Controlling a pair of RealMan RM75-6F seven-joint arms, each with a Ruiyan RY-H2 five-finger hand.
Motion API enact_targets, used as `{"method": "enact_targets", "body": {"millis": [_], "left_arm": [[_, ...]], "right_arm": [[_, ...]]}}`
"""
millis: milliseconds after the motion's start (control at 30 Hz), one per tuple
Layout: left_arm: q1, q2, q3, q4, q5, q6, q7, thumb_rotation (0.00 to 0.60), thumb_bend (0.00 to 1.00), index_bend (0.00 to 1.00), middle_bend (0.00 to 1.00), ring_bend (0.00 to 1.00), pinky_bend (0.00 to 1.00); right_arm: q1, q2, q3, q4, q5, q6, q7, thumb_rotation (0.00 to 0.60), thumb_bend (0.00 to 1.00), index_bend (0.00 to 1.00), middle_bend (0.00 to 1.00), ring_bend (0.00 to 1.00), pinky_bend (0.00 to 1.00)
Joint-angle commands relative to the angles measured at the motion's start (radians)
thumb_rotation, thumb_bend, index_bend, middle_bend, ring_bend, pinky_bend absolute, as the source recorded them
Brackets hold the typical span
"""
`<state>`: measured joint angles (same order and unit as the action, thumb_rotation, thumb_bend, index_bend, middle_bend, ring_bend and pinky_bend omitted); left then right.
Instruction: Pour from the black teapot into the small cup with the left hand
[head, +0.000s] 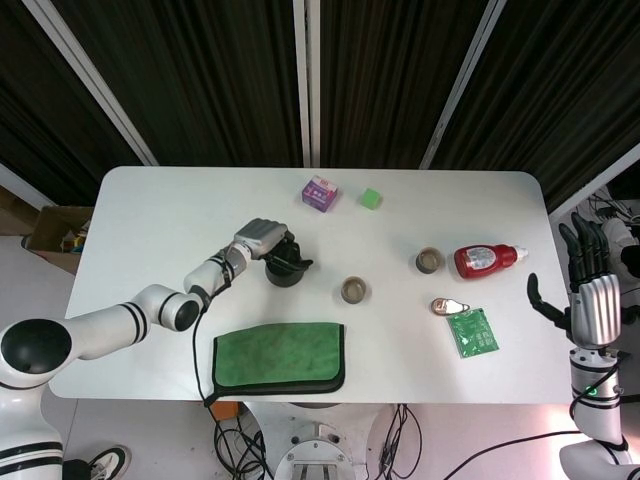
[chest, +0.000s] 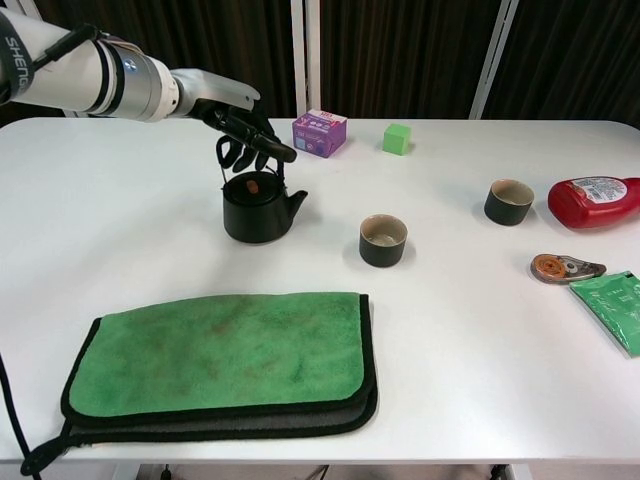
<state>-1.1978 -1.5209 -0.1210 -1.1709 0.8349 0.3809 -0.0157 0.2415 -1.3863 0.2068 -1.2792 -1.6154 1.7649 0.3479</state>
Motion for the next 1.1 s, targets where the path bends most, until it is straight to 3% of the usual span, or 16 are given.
{"method": "enact_targets", "body": {"millis": [33, 233, 833, 1100], "left_arm": [[0.001, 0.001, -0.001, -0.003, 0.002, -0.002, -0.004, 0.211, 0.00, 0.56, 0.66, 0.63, 0.25], [-0.001, 0.006, 0.004, 0.002, 0.001, -0.024, -0.015, 0.214, 0.00, 0.58, 0.67, 0.64, 0.31], [0.003, -0.006, 0.018, 0.015, 0.025, -0.032, -0.027, 0.212, 0.00, 0.60, 0.70, 0.67, 0.31], [-0.003, -0.008, 0.026, 0.021, 0.017, -0.036, -0.025, 0.212, 0.00, 0.62, 0.71, 0.68, 0.35]], "right_arm": [[0.000, -0.001, -0.001, 0.001, 0.000, -0.001, 0.000, 0.600, 0.45, 0.00, 0.00, 0.00, 0.00], [0.000, -0.001, -0.002, 0.002, 0.000, -0.003, -0.001, 0.600, 0.45, 0.00, 0.00, 0.00, 0.00], [-0.001, -0.005, 0.002, 0.015, 0.009, -0.004, 0.001, 0.600, 0.45, 0.00, 0.00, 0.00, 0.00], [-0.002, -0.005, 0.002, 0.017, 0.013, -0.008, 0.006, 0.600, 0.45, 0.00, 0.00, 0.00, 0.00]]}}
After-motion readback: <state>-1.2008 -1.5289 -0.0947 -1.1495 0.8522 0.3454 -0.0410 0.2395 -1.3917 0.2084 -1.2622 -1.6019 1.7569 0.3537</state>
